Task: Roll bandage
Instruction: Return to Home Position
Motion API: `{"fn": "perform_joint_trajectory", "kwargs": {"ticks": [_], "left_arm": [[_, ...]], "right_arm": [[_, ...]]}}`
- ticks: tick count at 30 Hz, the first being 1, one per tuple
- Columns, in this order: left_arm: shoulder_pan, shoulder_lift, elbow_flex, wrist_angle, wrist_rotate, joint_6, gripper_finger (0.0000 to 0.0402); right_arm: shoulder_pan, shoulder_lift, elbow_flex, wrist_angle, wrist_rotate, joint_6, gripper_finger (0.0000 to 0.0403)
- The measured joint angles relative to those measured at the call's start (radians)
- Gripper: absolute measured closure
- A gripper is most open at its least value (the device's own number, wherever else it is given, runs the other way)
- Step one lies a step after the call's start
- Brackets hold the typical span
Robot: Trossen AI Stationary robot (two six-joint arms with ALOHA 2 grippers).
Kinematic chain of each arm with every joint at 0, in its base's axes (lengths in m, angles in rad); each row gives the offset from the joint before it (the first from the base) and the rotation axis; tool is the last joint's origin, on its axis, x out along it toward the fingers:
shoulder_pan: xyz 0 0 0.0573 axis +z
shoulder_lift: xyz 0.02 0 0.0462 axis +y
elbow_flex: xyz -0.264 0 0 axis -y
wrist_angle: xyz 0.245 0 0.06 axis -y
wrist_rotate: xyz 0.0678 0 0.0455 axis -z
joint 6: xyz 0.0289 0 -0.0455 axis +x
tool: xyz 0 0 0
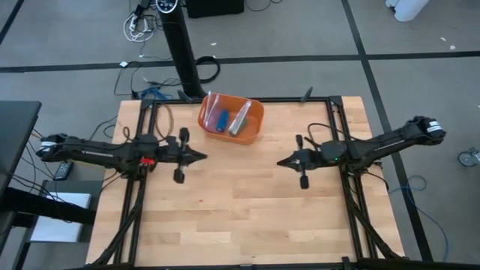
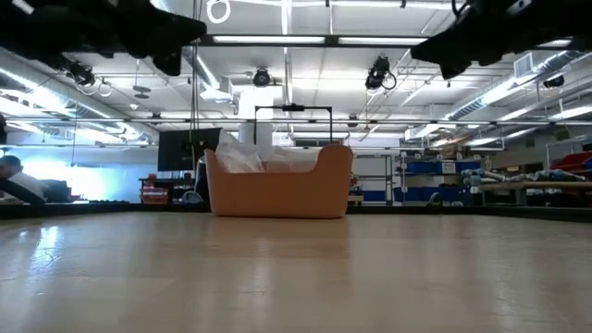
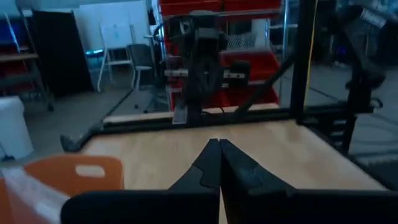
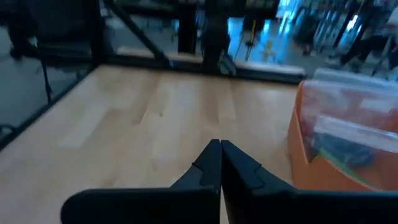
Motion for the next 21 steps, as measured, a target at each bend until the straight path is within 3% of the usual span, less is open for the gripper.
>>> {"fn": "perform_joint_trajectory", "kwargs": {"ticks": [13, 21], "left_arm": [[0.038, -0.32, -0.253, -0.033, 0.007, -0.071, 0.0399], [0.187, -0.357, -0.291, -0.003, 0.157, -0.096, 0.0399]], "right_arm": [[0.0, -0.338, -0.246, 0.154, -0.015, -0.019, 0.0403], [-0.033, -0.396, -0.367, 0.288, -0.038, -0.011, 0.0403]]}}
